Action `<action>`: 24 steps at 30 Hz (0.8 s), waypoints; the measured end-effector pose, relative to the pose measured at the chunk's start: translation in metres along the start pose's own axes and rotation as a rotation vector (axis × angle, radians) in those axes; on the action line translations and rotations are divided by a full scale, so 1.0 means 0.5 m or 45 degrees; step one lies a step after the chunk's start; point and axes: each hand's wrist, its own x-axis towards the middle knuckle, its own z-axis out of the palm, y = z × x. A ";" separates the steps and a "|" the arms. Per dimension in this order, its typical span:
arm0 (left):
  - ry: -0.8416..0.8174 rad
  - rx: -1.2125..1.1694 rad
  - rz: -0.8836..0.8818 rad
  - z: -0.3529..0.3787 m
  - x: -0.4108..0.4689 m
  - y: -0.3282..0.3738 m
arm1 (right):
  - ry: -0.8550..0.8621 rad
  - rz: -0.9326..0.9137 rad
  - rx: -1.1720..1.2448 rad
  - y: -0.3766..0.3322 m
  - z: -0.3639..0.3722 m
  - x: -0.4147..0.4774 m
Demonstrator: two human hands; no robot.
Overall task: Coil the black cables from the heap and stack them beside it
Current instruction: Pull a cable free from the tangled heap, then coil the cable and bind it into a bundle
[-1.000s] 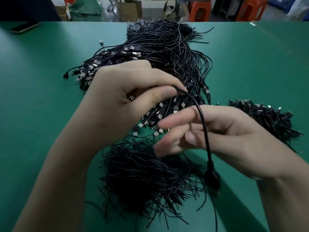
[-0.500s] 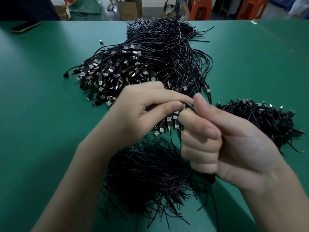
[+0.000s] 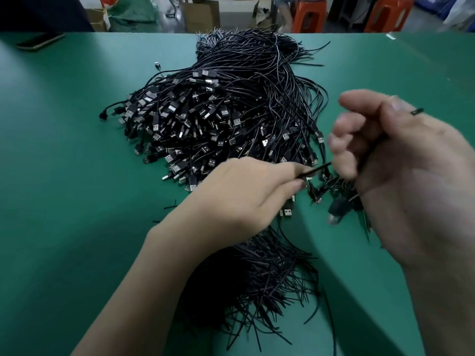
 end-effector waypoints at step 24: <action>0.515 -0.093 0.215 -0.085 -0.035 0.003 | -0.401 0.259 -0.858 0.052 0.058 -0.013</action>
